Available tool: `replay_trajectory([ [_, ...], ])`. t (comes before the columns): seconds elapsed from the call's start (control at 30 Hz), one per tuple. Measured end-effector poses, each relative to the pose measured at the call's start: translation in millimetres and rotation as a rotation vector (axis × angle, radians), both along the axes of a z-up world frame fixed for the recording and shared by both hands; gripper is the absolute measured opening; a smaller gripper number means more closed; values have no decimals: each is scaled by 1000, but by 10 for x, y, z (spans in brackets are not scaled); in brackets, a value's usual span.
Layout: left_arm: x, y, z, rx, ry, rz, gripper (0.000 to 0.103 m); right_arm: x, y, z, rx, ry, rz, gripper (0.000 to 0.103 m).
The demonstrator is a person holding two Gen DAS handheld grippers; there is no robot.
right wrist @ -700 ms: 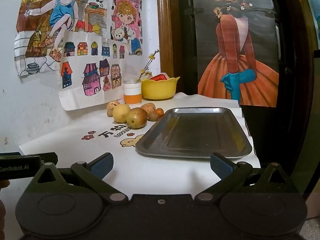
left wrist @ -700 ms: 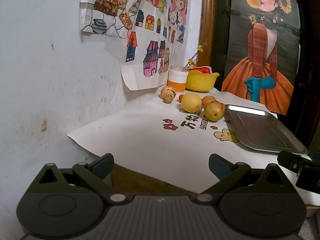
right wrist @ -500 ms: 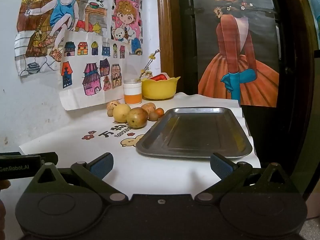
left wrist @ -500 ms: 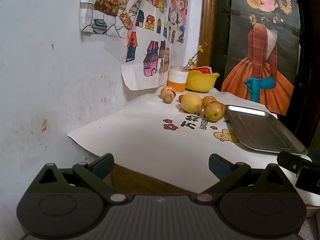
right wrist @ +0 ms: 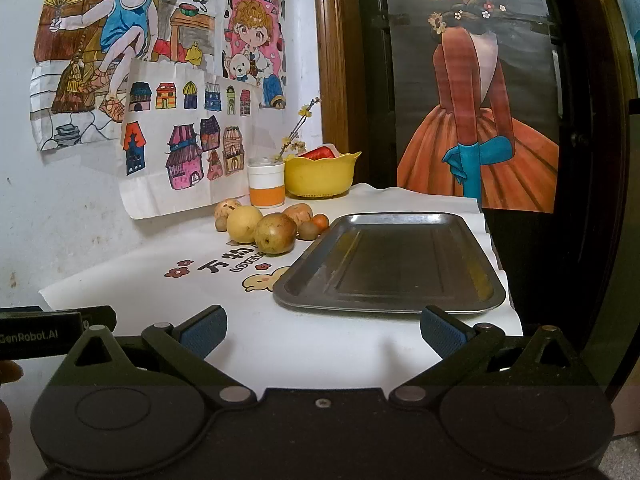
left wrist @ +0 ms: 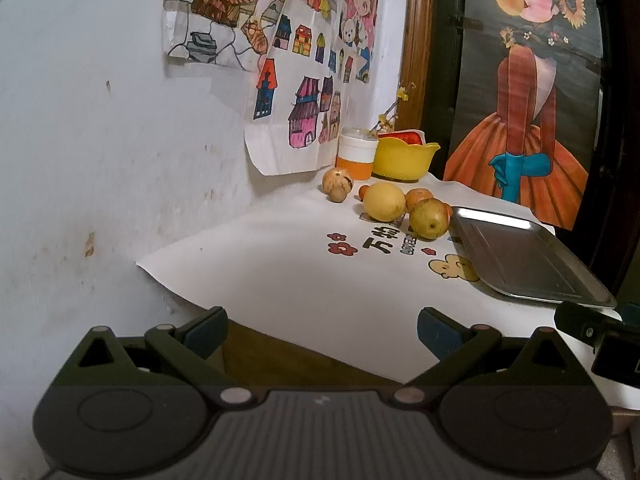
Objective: Organize fruits
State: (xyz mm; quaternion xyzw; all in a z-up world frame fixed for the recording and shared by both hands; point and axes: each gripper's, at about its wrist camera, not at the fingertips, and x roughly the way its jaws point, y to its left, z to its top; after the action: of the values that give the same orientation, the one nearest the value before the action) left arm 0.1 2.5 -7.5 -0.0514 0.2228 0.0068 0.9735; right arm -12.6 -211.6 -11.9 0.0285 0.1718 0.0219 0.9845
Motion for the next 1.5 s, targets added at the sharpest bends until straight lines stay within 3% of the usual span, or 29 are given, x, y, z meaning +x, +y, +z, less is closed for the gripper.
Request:
replay_trajectory([
  [1.5, 68, 45, -1, -9, 31, -8, 103, 5, 53, -60, -12, 22, 6, 103],
])
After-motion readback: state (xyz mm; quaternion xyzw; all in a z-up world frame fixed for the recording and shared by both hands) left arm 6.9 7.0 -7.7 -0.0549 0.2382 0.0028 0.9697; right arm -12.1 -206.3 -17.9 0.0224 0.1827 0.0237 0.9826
